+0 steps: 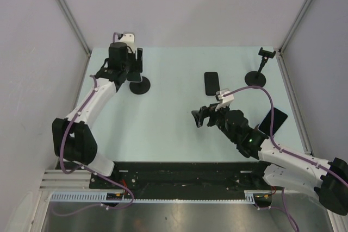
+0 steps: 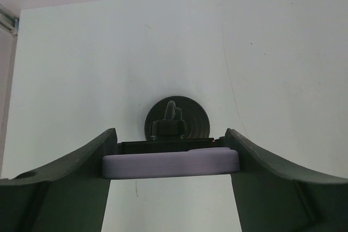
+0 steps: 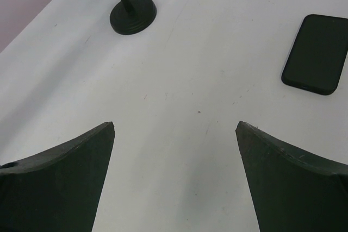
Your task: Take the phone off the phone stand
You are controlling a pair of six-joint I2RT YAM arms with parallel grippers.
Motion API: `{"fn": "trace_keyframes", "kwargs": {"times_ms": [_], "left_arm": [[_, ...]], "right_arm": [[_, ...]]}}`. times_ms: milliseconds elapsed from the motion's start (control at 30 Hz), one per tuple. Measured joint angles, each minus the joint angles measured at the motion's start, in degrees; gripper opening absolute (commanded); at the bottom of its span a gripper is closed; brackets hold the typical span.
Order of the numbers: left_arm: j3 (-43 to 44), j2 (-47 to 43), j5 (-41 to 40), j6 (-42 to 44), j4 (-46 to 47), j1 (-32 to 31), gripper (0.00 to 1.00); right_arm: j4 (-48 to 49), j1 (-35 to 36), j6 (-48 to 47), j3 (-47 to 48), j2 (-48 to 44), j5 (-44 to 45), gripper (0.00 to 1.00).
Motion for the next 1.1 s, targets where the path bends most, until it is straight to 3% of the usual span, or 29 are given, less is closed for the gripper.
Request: {"fn": "trace_keyframes", "kwargs": {"times_ms": [100,300,567,867,1100], "left_arm": [[-2.21,-2.73,0.87,0.28,-1.01,-1.86,0.15],[-6.4,-9.94,3.54,-0.85,-4.35,-9.05,0.09],[-9.75,-19.32,5.84,-3.76,-5.77,-22.01,0.08],[-11.78,-20.81,6.93,-4.48,-6.64,-36.52,0.07],[-14.91,-21.11,7.39,-4.48,-7.58,-40.44,0.06]], "right_arm": [[0.17,0.0,-0.09,0.0,0.0,-0.52,1.0],[1.29,0.0,-0.92,-0.07,-0.09,-2.23,0.98],[2.6,0.31,-2.93,-1.22,-2.69,-6.84,0.94],[5.9,1.6,-6.6,-2.21,-5.51,-16.06,0.89],[7.74,2.49,-8.46,-2.23,-2.05,-21.79,0.79]]}}
